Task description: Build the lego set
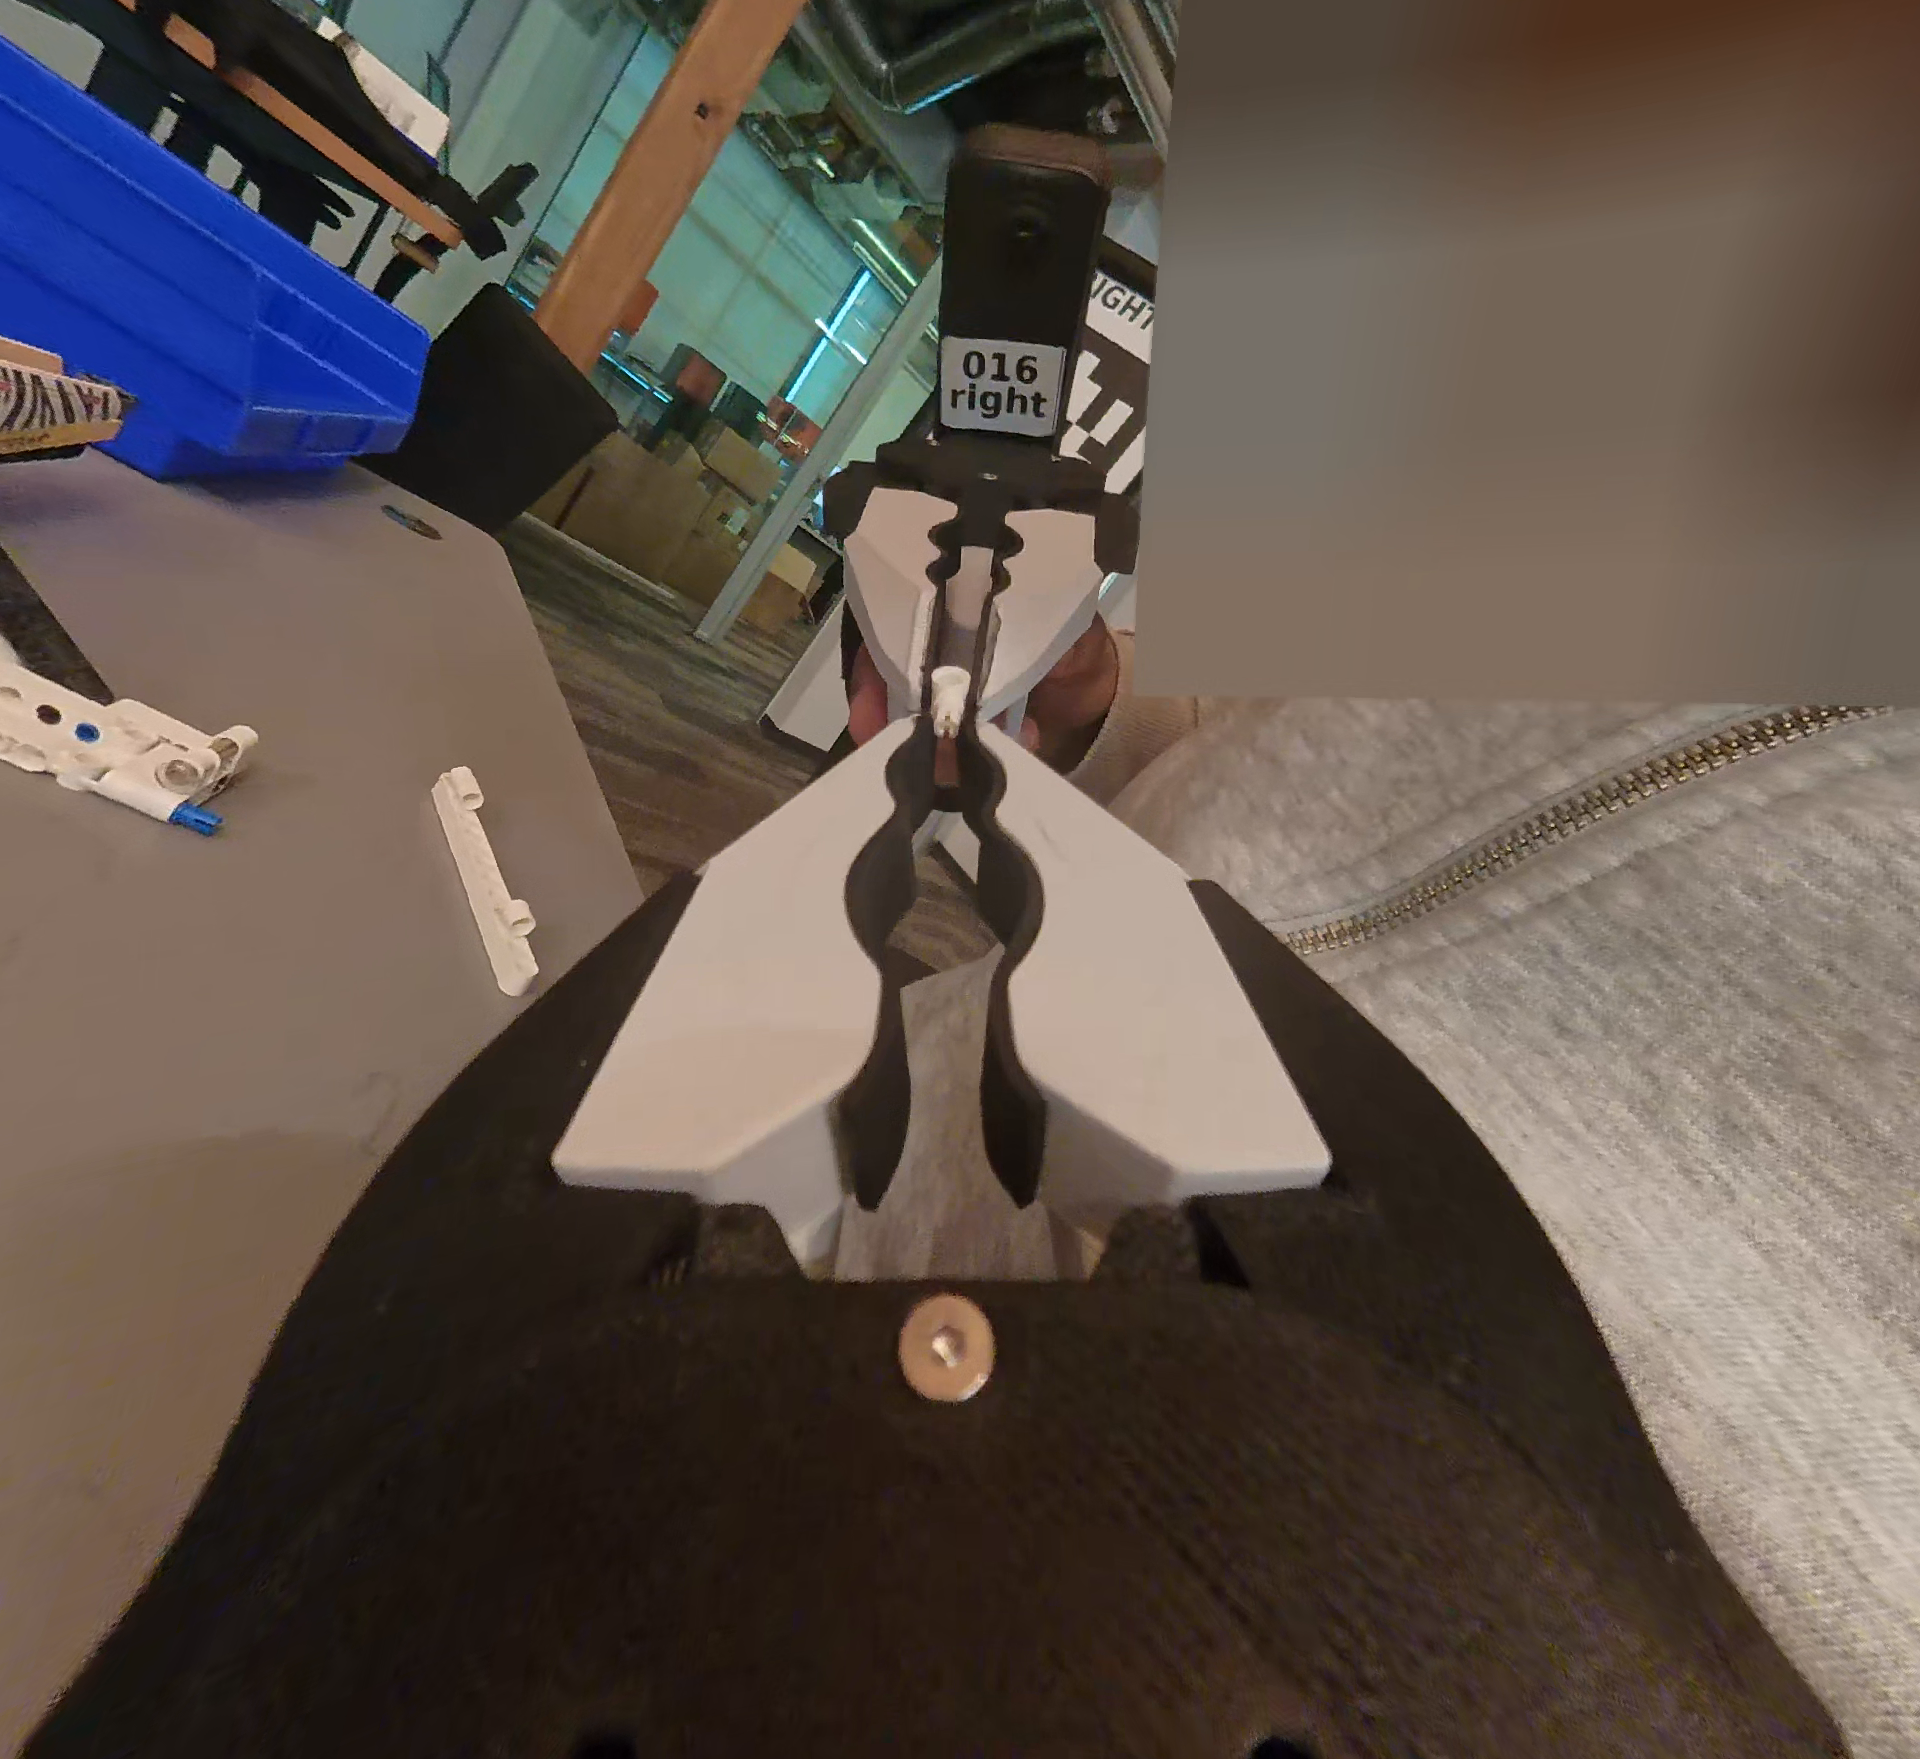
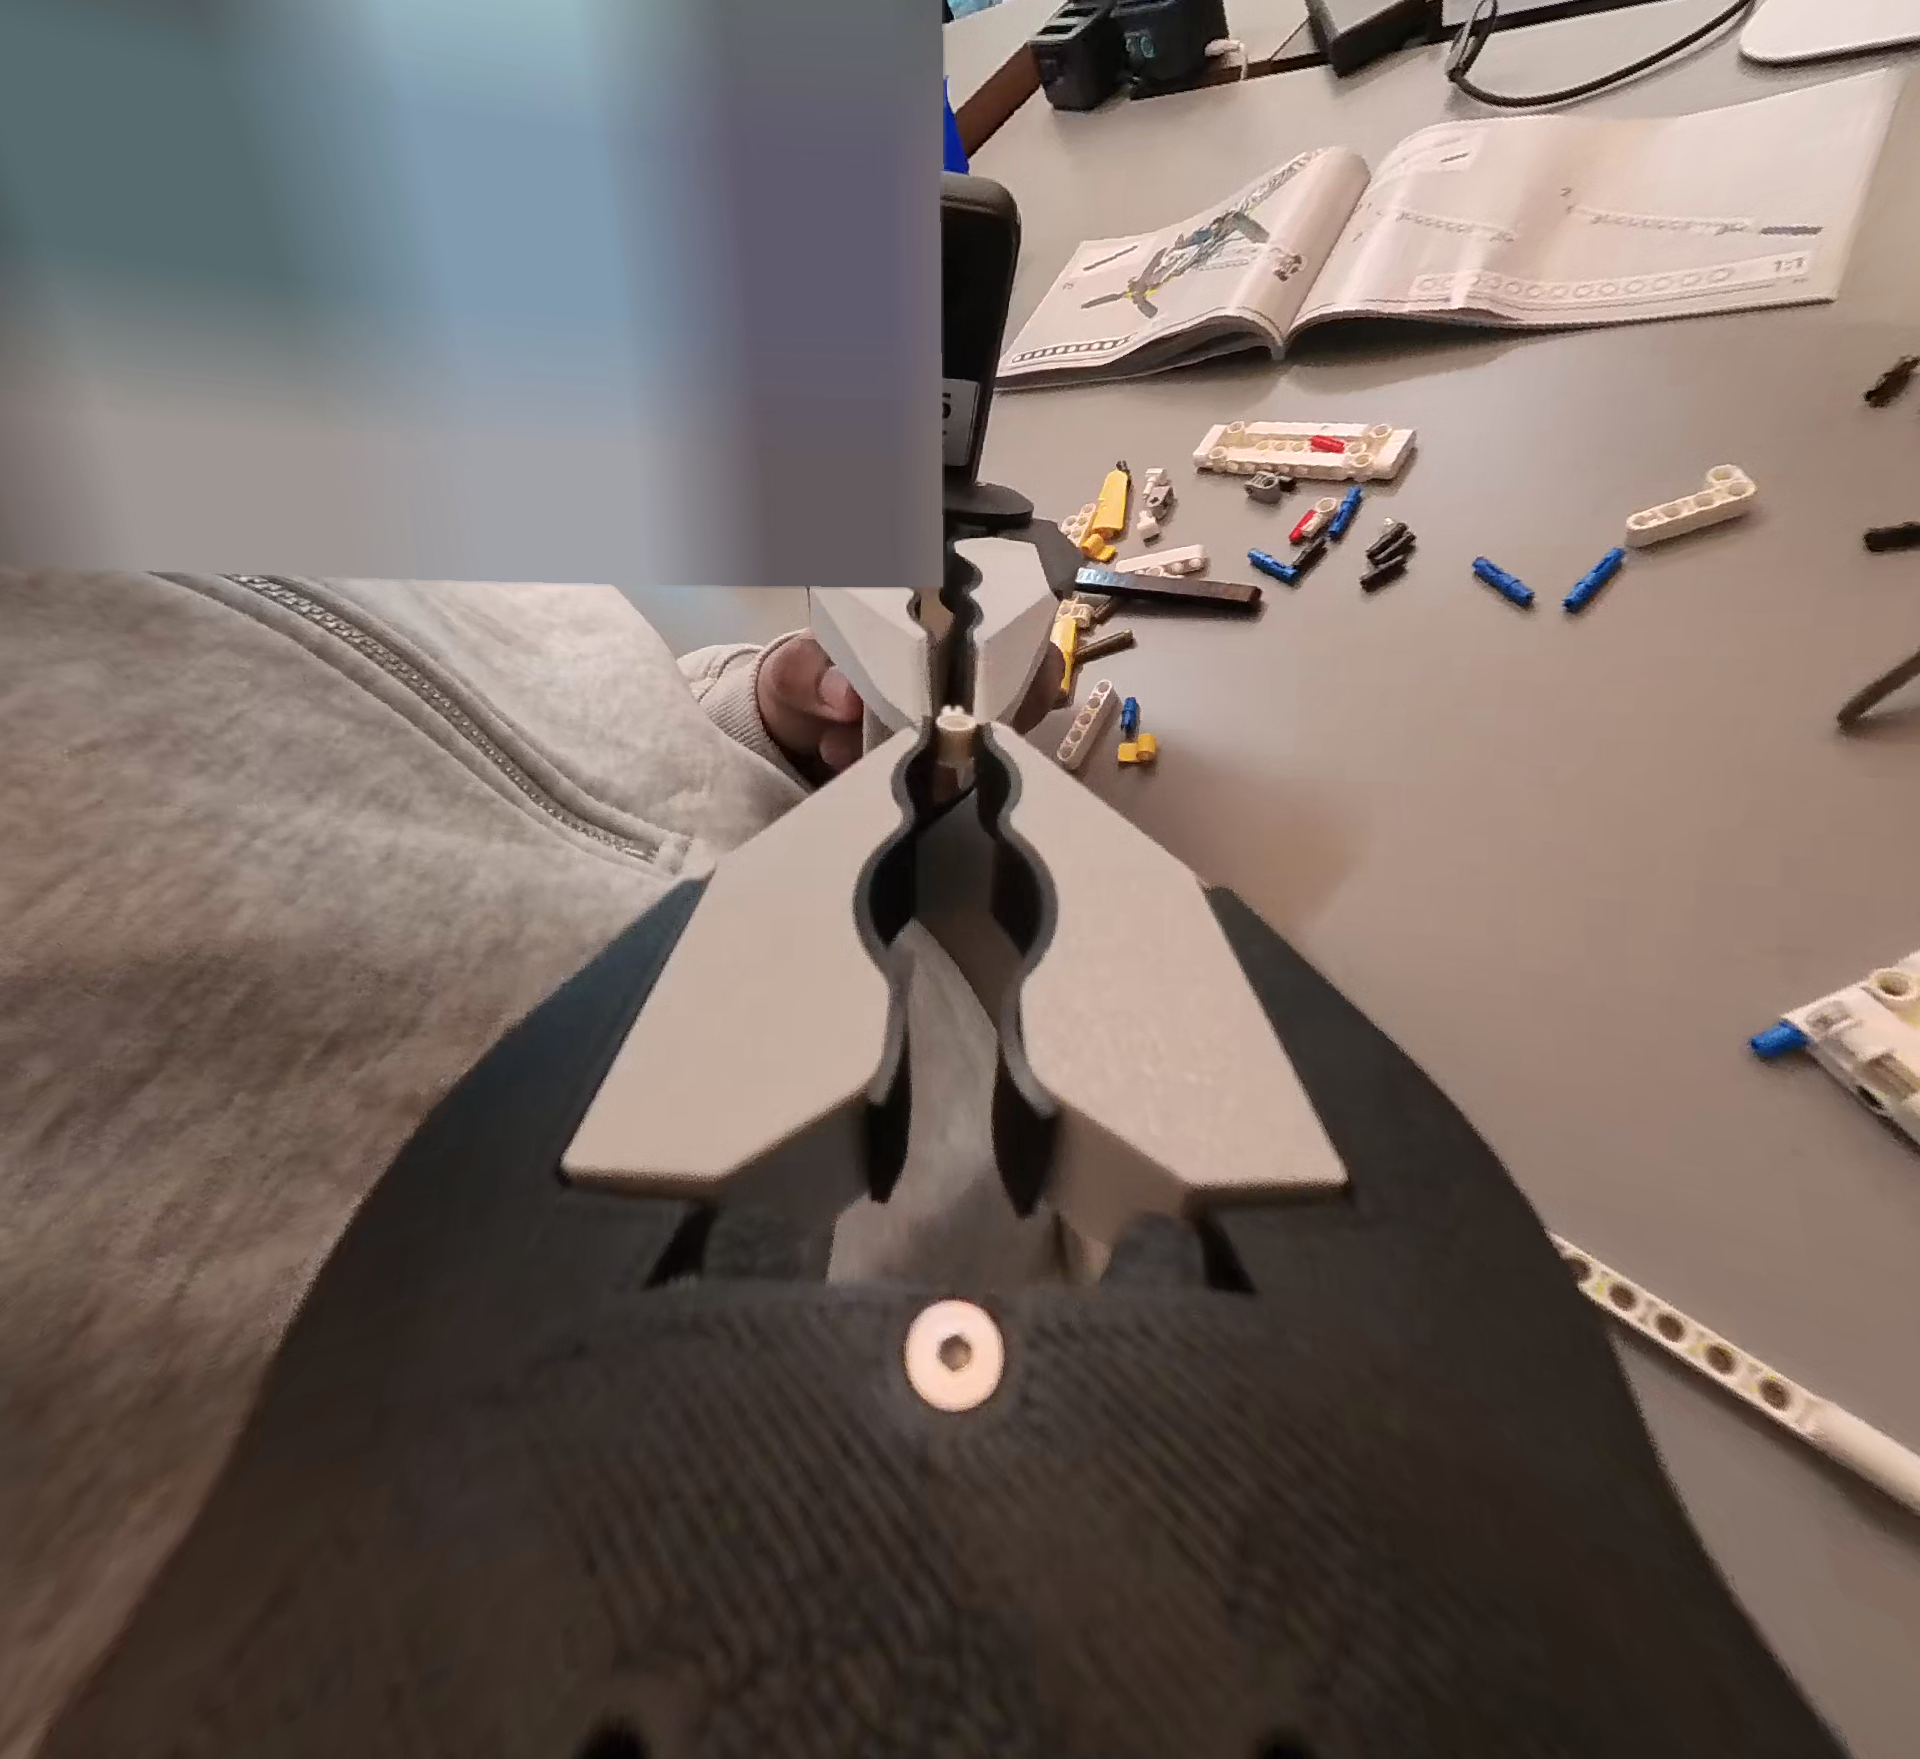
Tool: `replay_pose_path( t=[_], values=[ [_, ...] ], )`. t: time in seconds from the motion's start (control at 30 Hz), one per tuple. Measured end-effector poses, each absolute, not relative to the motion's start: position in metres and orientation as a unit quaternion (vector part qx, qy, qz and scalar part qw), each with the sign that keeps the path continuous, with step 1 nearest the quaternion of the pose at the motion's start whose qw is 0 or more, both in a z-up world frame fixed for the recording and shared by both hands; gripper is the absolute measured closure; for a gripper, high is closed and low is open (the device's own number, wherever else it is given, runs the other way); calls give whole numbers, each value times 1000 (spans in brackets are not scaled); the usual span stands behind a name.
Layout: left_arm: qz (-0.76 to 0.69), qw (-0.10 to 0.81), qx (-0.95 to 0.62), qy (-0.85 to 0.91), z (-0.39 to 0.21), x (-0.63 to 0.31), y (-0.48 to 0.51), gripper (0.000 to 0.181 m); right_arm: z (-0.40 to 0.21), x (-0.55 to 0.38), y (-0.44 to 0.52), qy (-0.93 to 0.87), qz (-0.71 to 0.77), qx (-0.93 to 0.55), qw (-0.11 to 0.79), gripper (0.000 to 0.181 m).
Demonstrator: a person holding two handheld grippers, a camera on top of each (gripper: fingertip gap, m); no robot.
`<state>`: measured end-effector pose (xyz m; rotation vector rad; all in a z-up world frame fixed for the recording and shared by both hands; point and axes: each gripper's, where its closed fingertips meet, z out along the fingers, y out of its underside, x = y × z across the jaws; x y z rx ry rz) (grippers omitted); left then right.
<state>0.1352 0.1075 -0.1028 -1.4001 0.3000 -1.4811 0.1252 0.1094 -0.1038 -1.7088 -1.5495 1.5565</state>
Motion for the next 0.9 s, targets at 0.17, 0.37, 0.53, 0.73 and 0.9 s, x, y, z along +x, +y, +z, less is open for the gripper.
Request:
replay_pose_path(
  t=[0.17,0.37,0.53,0.73,0.9],
  values=[
    [-617,507,-588,130,-105,139,108,181,-104,128,109,-554,550,-601,169,176],
    [-586,509,-620,115,-116,140,118,174,-113,133,118,-593,497,-609,173,176],
    [-471,500,-721,98,-153,142,142,157,-154,155,153,-686,324,-617,209,176],
    [-348,441,-820,110,-199,163,164,151,-194,177,178,-769,199,-569,210,175],
    [-310,408,-849,127,-215,178,172,151,-204,178,182,-819,174,-502,215,176]
  ],
)
